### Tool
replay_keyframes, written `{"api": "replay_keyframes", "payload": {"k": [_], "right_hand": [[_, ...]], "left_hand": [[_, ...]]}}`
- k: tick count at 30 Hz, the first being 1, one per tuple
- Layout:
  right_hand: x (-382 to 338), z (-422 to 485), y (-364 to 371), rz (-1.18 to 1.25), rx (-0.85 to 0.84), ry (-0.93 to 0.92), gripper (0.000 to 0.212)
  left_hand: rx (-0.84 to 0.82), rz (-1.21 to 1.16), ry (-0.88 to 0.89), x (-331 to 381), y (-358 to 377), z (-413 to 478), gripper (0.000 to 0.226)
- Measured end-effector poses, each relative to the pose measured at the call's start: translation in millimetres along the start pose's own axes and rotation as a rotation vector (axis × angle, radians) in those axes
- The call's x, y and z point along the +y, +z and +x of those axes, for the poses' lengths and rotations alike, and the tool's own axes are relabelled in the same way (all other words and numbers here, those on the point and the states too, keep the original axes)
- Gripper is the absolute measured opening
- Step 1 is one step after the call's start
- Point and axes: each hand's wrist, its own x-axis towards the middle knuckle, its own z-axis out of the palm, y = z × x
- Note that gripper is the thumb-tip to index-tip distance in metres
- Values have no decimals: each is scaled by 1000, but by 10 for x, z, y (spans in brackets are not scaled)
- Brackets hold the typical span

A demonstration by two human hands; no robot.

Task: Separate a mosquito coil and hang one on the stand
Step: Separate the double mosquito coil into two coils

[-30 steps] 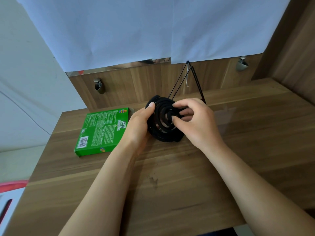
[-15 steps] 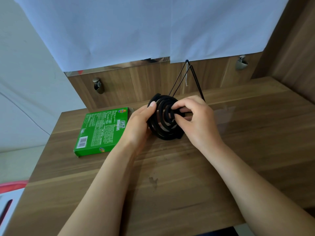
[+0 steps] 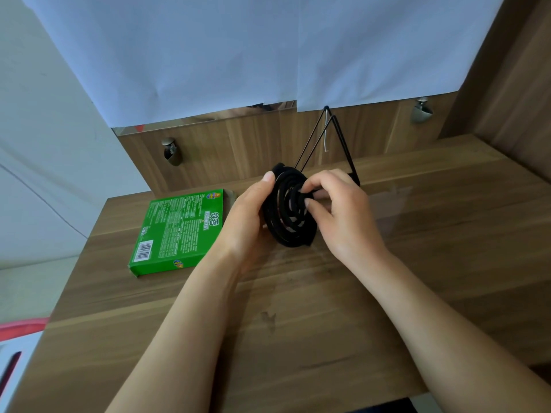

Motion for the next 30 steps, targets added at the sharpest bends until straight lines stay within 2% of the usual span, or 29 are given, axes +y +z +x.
{"api": "replay_keyframes", "payload": {"k": [4, 8, 15, 24, 27, 30], "right_hand": [[-9, -2, -5, -29, 4, -14, 21], [-34, -5, -30, -71, 9, -111, 19], [-91, -5, -68, -151, -16, -252, 14], [-107, -12, -85, -254, 6, -369, 14], [-109, -12, -78, -258, 11, -388, 14], [-103, -12, -79, -235, 37, -378, 14]], "left_hand": [[25, 58, 8, 14, -10, 1, 47], [8, 51, 15, 12, -24, 18, 49], [-27, -105, 5, 33, -37, -3, 50], [138, 118, -16, 56, -70, 9, 40], [170, 137, -16, 69, -76, 20, 45], [214, 163, 26, 45, -75, 35, 34]]}}
